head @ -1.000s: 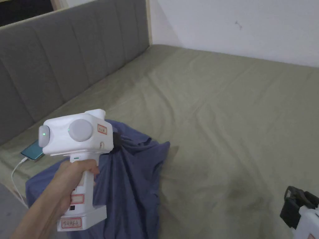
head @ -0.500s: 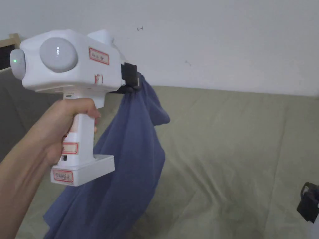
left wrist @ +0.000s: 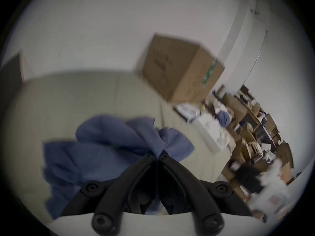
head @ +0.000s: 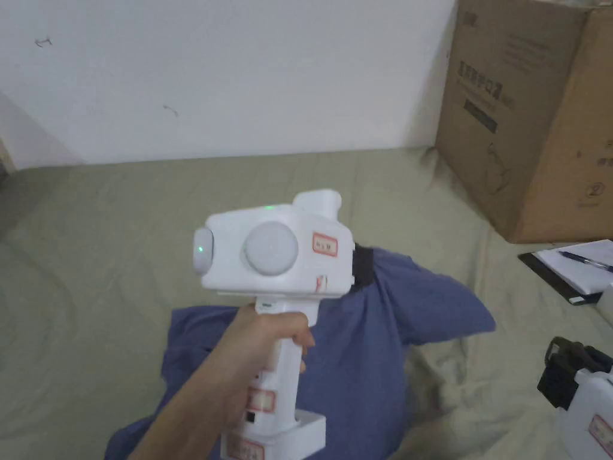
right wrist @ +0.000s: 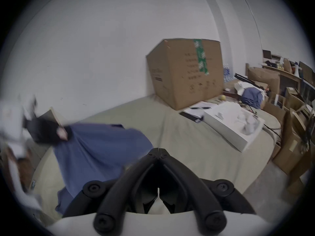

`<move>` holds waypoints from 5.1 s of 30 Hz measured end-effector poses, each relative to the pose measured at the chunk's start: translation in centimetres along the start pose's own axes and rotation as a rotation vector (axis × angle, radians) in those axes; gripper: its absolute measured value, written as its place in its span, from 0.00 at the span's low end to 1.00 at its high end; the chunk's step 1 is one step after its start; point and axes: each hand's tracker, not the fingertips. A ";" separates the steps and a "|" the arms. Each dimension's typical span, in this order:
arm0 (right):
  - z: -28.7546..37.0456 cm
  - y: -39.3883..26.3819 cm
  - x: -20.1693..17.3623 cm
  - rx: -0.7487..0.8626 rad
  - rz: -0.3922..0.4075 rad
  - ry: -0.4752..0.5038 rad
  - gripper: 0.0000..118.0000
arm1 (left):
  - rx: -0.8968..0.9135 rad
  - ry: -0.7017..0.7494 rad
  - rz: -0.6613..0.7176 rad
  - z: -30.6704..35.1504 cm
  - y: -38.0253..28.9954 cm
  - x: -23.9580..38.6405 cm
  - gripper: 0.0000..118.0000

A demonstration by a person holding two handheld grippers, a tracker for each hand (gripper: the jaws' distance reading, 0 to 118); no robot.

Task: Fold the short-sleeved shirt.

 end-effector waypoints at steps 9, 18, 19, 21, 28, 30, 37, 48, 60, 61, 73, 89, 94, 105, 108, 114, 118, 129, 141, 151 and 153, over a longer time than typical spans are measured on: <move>-3.2 -2.5 4.4 -0.112 -0.020 -0.095 0.00 | -0.296 0.053 0.017 -11.3 -11.0 -1.0 0.00; -3.9 -3.1 2.0 -0.140 0.000 -0.022 0.00 | -0.247 0.046 0.006 -9.5 -9.1 -1.8 0.99; -3.8 -3.0 1.5 -0.135 0.009 -0.012 0.00 | -0.225 0.051 0.015 -8.6 -8.9 -2.0 0.97; -3.5 -2.7 0.5 -0.124 0.031 0.006 0.00 | -0.142 0.041 0.042 -6.2 -7.8 -1.9 0.97; -2.2 -2.1 -2.8 -0.099 0.035 0.103 0.00 | -0.056 0.177 0.011 3.2 -6.8 -6.2 0.91; -1.9 -2.2 -4.0 -0.095 0.068 0.125 0.00 | -0.022 0.297 -0.044 6.1 -7.2 -7.5 0.61; -2.1 -2.2 -7.9 -0.112 0.101 0.213 0.00 | -0.016 0.422 0.048 11.8 -8.4 -14.6 0.00; -6.2 -3.1 -12.8 -0.176 0.188 0.275 0.00 | -0.049 0.440 0.152 6.5 -2.9 -25.6 0.38; -10.9 -4.2 -12.7 -0.246 0.193 0.234 0.00 | -0.211 0.506 0.152 -5.5 0.4 -33.5 0.77; -11.2 -4.4 -12.8 -0.252 0.194 0.232 0.00 | -0.203 0.509 0.164 -5.9 0.1 -33.4 0.76; -13.7 -2.8 -11.9 -0.338 0.131 0.327 0.00 | -0.188 0.639 -0.027 -6.0 -0.5 -31.0 0.00; -36.5 1.7 -16.7 -0.752 0.467 0.353 0.86 | -0.065 0.532 0.017 0.9 0.2 -28.9 0.00; -38.7 -1.8 -18.1 -0.788 0.543 0.356 0.63 | -0.075 0.527 0.017 0.9 -0.1 -28.7 0.00; -36.3 0.0 -17.6 -0.758 0.427 0.337 0.01 | -0.080 0.535 -0.006 2.9 -0.3 -27.0 0.00; -34.3 3.0 -16.0 -0.705 0.352 0.366 0.01 | -0.057 0.528 -0.006 4.7 0.3 -26.5 0.00; -27.3 13.2 -11.1 -0.524 0.200 0.367 0.01 | 0.040 0.579 -0.031 10.6 2.7 -24.1 0.00; -20.3 20.3 -7.2 -0.353 0.159 0.352 0.01 | 0.153 0.631 -0.051 16.4 4.6 -21.6 0.00; -3.4 31.2 -4.5 -0.068 0.169 0.396 0.01 | 0.457 0.658 -0.173 31.0 10.1 -10.6 0.00; 1.6 39.3 -6.8 0.051 0.097 0.429 0.01 | 0.577 0.637 -0.172 37.5 18.0 -7.8 0.00; -6.1 44.8 -13.1 0.048 0.104 0.382 0.01 | 0.531 0.684 -0.154 31.8 26.8 -12.6 0.00; -8.4 46.4 -13.8 0.056 0.079 0.384 0.01 | 0.552 0.677 -0.135 31.1 29.2 -13.6 0.00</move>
